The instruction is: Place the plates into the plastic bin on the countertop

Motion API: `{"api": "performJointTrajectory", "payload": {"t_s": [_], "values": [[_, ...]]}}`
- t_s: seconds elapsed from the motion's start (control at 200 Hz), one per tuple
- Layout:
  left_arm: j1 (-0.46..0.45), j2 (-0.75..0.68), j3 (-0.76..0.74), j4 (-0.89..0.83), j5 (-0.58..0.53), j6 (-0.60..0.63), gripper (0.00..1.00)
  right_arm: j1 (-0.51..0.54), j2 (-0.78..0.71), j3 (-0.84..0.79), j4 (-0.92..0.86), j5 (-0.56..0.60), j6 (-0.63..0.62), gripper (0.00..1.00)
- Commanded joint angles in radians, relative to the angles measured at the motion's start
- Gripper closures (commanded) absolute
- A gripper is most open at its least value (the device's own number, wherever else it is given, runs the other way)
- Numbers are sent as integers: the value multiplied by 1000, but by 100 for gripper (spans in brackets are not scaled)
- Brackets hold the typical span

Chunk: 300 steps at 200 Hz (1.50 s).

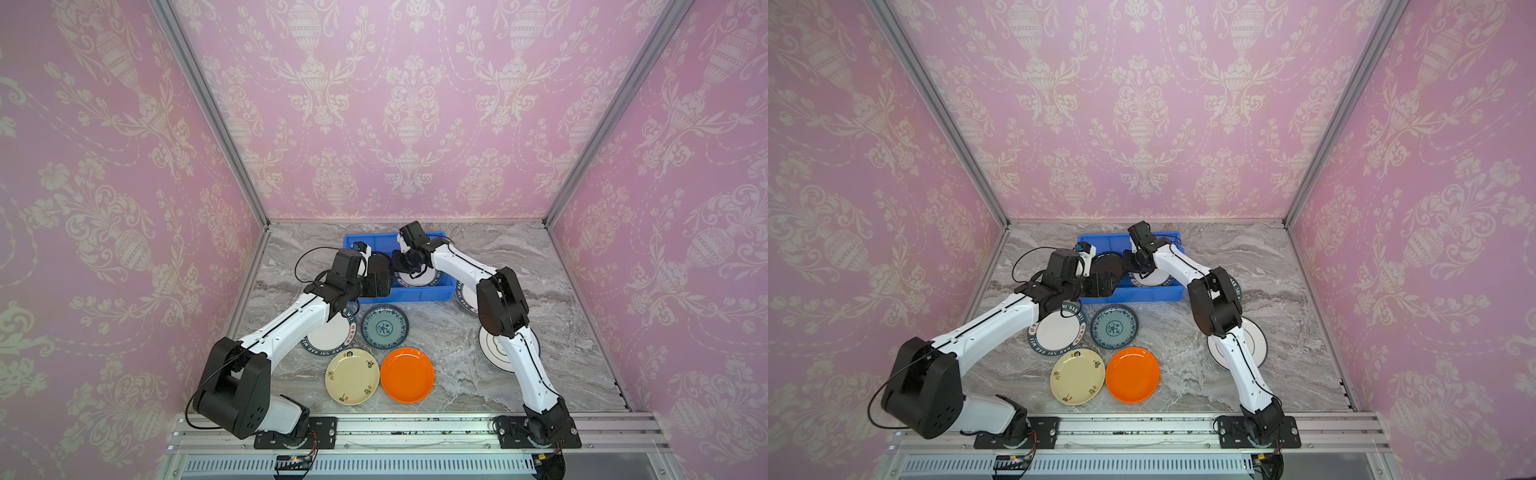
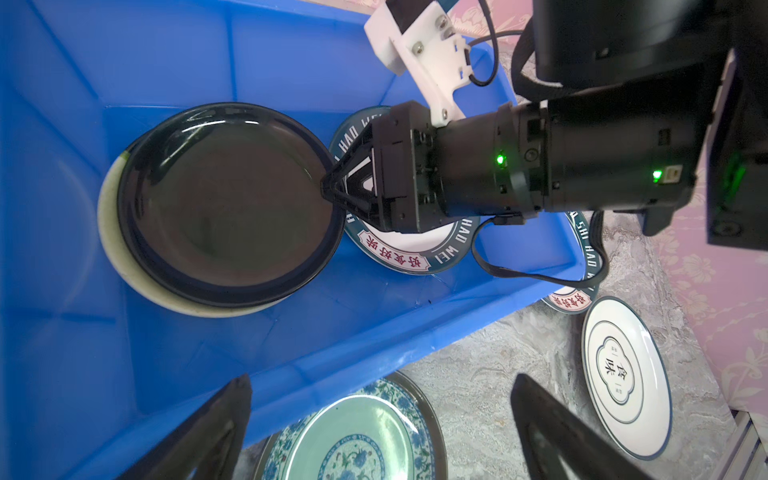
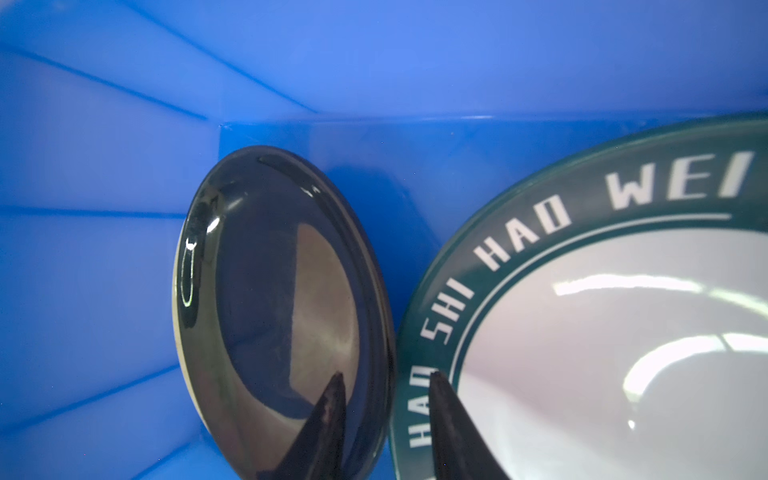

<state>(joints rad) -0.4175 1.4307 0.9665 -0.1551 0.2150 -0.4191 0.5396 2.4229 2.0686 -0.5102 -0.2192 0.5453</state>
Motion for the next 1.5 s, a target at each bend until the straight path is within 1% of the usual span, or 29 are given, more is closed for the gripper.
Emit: {"api": "performJointTrajectory", "payload": {"t_s": [0.0,0.21,0.355,0.465,0.605,0.751,0.856,0.941,1.006,1.191,1.311,1.456,1.496], "values": [[-9,14,26,-10,3,22,1,25,-25,2,-10,1,-18,65],[-13,35,34,-5,12,25,1,58,-4,42,-41,22,-35,65],[-19,54,42,2,21,25,1,62,-8,44,-60,53,-47,65],[-21,66,53,3,28,28,1,58,-27,39,-78,80,-63,64],[-31,80,77,1,41,33,1,41,-95,-6,-64,67,-71,63],[-48,91,99,-4,44,41,1,1,-274,-212,116,-10,-33,56],[-74,103,109,-3,46,40,1,-32,-422,-362,209,-11,-13,56],[-115,115,115,11,50,31,1,-72,-571,-540,335,-22,22,55],[-149,130,111,39,78,8,1,-108,-684,-672,391,-21,40,55],[-275,189,142,61,121,-14,1,-191,-979,-995,353,62,-7,55],[-348,256,189,45,157,-6,1,-279,-1128,-1168,357,59,18,56],[-411,360,264,26,176,-13,8,-380,-1266,-1319,392,47,47,56],[-426,389,287,21,171,-21,11,-408,-1298,-1353,406,50,90,57]]}}
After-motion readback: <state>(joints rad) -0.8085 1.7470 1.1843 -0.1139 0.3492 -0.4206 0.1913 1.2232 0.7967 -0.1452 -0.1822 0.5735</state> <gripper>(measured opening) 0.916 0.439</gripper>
